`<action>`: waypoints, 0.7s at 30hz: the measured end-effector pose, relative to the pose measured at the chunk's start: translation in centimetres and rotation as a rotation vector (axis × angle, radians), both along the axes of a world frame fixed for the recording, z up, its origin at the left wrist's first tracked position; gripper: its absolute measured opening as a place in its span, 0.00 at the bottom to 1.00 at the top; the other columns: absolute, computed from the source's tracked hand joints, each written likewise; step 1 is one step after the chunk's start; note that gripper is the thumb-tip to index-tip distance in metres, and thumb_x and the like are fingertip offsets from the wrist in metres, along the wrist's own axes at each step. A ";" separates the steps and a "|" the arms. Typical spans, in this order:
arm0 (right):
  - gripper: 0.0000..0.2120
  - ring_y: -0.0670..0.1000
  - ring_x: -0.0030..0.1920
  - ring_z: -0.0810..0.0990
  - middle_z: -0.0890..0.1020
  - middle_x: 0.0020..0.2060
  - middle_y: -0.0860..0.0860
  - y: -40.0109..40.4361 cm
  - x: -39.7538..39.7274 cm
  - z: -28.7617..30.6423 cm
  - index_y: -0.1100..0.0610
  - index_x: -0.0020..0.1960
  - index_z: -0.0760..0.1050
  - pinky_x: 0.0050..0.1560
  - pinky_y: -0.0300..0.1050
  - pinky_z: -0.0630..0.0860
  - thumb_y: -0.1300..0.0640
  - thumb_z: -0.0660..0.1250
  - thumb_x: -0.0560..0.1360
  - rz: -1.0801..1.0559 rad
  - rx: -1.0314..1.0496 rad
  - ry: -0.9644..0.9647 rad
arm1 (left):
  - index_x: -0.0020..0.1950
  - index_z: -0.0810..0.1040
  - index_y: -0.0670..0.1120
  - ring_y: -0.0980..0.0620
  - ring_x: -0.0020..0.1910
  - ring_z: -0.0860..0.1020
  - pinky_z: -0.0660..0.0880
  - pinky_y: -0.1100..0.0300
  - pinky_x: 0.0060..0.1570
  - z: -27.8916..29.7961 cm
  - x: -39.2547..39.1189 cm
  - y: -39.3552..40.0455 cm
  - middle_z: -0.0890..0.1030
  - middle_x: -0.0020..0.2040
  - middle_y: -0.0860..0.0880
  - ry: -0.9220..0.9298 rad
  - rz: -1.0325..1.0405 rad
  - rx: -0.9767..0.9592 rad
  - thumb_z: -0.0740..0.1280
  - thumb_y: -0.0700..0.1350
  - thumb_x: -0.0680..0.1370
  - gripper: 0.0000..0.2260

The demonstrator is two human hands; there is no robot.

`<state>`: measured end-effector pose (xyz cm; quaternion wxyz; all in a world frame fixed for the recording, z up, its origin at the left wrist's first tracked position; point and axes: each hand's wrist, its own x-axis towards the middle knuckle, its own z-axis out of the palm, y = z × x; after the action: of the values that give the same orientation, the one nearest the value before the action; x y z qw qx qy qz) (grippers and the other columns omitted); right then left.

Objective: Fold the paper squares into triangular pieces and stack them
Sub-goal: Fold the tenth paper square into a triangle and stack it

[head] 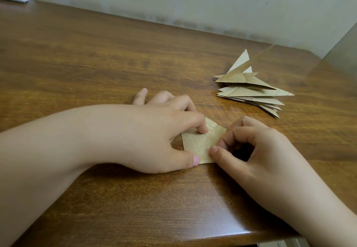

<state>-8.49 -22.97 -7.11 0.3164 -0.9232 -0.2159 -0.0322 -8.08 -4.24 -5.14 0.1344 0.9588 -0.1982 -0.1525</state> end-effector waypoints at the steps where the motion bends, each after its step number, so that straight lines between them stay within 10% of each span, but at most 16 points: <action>1: 0.07 0.42 0.43 0.75 0.75 0.41 0.42 0.0 0.0 -0.1 0.48 0.30 0.75 0.43 0.28 0.68 0.47 0.67 0.64 -0.004 0.008 -0.008 | 0.62 0.61 0.69 0.63 0.68 0.50 0.36 0.40 0.71 -0.1 0.0 -0.1 0.57 0.59 0.70 -0.014 0.003 0.003 0.53 0.65 0.65 0.25; 21: 0.07 0.43 0.43 0.74 0.75 0.38 0.44 -0.5 0.0 -0.7 0.48 0.35 0.76 0.43 0.33 0.68 0.45 0.66 0.67 0.081 -0.002 -0.072 | 0.68 0.61 0.67 0.59 0.70 0.54 0.41 0.41 0.73 0.9 0.2 0.4 0.58 0.66 0.67 -0.036 -0.050 0.101 0.61 0.62 0.75 0.22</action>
<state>-8.47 -23.45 -7.80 0.3085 -0.9122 -0.2645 -0.0523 -7.87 -3.80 -4.25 0.0785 0.9618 -0.2164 -0.1483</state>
